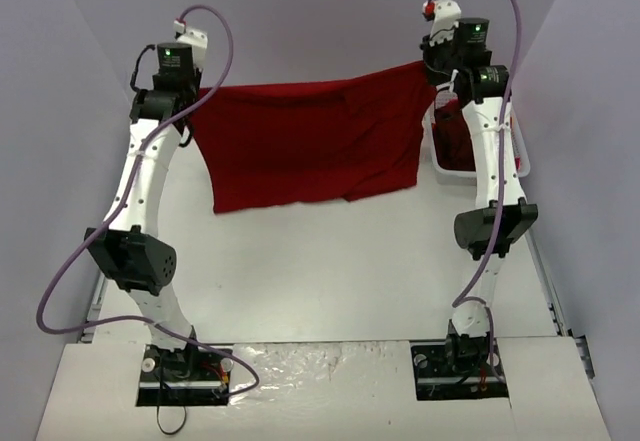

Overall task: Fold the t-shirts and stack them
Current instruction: Flatten out the tshirt

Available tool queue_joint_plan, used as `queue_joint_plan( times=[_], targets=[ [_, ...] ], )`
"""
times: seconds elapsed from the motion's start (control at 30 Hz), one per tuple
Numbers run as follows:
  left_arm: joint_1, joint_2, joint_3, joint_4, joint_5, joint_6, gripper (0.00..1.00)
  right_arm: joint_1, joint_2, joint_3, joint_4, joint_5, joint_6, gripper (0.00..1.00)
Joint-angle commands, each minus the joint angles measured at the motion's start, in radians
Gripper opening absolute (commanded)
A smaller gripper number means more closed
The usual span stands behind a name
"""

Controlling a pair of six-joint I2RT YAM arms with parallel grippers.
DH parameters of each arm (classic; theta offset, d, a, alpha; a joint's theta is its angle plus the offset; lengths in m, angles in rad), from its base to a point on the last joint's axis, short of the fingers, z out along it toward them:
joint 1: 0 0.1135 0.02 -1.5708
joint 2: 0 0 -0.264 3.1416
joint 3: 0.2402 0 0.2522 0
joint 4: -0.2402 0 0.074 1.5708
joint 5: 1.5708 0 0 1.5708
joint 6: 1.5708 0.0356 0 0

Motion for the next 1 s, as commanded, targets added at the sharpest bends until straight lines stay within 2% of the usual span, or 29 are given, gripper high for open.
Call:
queue_joint_plan(
  times=[0.0, 0.1, 0.17, 0.27, 0.3, 0.33, 0.4, 0.53, 0.7, 0.97],
  targets=[
    [0.009, -0.145, 0.154, 0.012, -0.04, -0.029, 0.02, 0.005, -0.171, 0.075, 0.126, 0.08, -0.008, 0.0],
    [0.006, -0.183, 0.184, -0.029, -0.042, -0.026, 0.02, 0.008, -0.23, 0.031, 0.128, 0.074, -0.002, 0.0],
    [0.005, -0.223, 0.141, -0.037, -0.04, -0.021, 0.02, 0.008, -0.307, -0.052, 0.138, 0.058, -0.007, 0.0],
    [0.003, -0.37, -0.094, 0.013, -0.041, 0.003, 0.02, 0.008, -0.435, -0.307, 0.154, 0.038, -0.017, 0.0],
    [0.003, -0.398, -0.095, 0.024, -0.036, 0.003, 0.02, 0.008, -0.46, -0.364, 0.155, 0.031, -0.02, 0.0],
    [0.003, -0.424, -0.191, 0.026, -0.025, 0.011, 0.02, 0.008, -0.491, -0.424, 0.157, 0.015, -0.023, 0.0],
    [0.001, -0.491, -0.284, 0.009, -0.018, 0.018, 0.03, 0.007, -0.582, -0.605, 0.165, -0.002, -0.026, 0.0],
    [0.001, -0.631, -0.552, 0.014, 0.019, 0.026, 0.02, 0.005, -0.741, -0.853, 0.172, -0.037, -0.025, 0.0],
    [0.003, -0.731, -0.605, -0.008, 0.015, 0.017, 0.02, -0.002, -0.868, -0.916, 0.171, -0.008, -0.014, 0.0],
    [0.005, -0.706, -0.455, -0.04, 0.029, -0.003, 0.02, -0.013, -0.867, -0.801, 0.171, -0.019, 0.026, 0.0]
  ],
)
